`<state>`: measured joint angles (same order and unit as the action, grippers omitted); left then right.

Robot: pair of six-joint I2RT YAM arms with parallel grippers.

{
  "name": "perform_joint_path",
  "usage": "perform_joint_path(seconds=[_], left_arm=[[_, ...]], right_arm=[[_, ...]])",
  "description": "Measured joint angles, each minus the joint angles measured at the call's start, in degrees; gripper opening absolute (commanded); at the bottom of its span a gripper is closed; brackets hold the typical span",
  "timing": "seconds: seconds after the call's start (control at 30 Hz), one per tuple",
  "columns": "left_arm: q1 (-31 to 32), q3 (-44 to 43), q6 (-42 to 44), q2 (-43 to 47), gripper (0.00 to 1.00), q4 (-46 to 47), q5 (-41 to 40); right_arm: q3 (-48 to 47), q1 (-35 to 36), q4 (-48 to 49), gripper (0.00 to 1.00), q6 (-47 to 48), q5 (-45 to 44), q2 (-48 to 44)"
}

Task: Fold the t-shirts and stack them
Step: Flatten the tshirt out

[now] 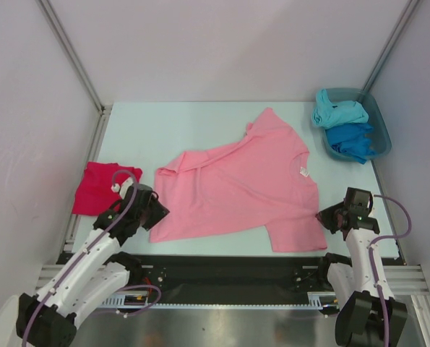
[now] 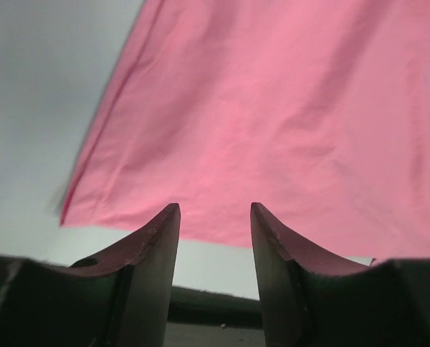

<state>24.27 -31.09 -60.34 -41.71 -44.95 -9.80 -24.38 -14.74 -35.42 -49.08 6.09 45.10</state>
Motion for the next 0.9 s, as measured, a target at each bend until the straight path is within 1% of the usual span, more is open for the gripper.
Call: perform_joint_path(seconds=[0.03,0.1,0.17,0.27,0.37,0.47,0.57,0.7,0.9], left_arm=[[0.0,-0.2,0.8,-1.1,0.50,2.3,0.1],[0.0,-1.4,3.5,-6.2,0.51,8.3,0.8],[0.1,-4.7,6.5,-13.9,0.50,13.2,1.1],[0.1,-11.6,11.1,-28.4,0.49,20.7,1.4],[0.1,-17.9,14.6,-38.9,0.49,25.5,1.5],[0.1,-22.9,17.3,-46.5,0.49,28.8,1.4],[0.1,-26.8,19.7,-52.4,0.49,30.7,1.4],[-0.7,-30.4,22.1,-57.6,0.49,31.6,1.4],[-3.7,-33.1,25.0,-61.7,0.48,32.1,1.2]], right_arm=[[0.0,0.0,0.1,0.00,0.1,0.1,0.0],[0.0,0.0,0.2,0.00,0.2,0.4,0.0],[0.0,0.0,0.3,0.00,0.3,0.7,0.0],[0.0,0.0,0.3,0.00,0.3,0.9,-0.2],[0.0,0.0,0.4,0.00,0.5,0.9,-0.5],[0.0,0.0,0.4,0.00,0.9,1.0,-0.7],[0.0,0.0,0.4,0.00,1.3,1.1,-0.8],[0.0,0.0,0.4,0.00,1.5,1.1,-0.8],[0.1,0.0,0.3,0.00,2.0,1.1,-0.8]])
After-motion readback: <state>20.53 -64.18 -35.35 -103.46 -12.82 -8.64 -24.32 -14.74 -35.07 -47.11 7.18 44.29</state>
